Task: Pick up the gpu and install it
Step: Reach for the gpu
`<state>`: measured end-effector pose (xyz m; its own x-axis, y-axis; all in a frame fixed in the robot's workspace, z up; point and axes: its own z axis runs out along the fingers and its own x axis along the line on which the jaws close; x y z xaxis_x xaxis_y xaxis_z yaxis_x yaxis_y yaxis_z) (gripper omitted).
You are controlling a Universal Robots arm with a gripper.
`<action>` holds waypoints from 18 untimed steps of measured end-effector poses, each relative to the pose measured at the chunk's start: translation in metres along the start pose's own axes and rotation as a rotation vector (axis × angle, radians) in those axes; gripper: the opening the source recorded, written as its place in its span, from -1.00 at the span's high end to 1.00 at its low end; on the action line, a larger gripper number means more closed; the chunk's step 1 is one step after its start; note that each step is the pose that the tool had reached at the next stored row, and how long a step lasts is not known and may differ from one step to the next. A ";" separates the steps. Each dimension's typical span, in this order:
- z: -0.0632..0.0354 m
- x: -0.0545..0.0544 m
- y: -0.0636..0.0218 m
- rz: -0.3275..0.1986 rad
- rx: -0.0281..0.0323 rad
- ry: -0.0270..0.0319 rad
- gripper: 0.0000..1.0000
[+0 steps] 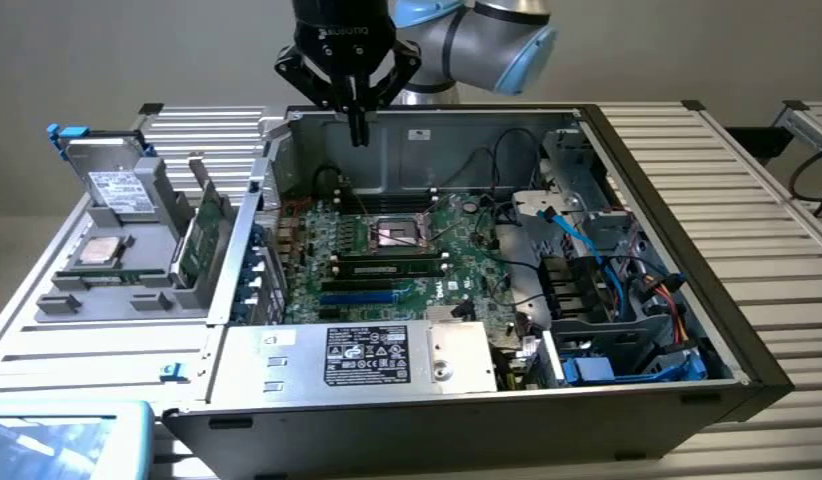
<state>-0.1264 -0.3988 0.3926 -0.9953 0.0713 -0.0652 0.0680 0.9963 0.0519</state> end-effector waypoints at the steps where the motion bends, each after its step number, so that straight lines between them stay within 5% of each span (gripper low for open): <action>1: -0.0003 0.004 -0.0003 0.000 -0.0001 -0.0001 0.76; 18: -0.0056 0.081 -0.0055 0.000 -0.0037 0.0001 0.76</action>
<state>-0.2076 -0.3988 0.3926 -0.9953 0.0714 -0.0650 0.0678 0.9961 0.0556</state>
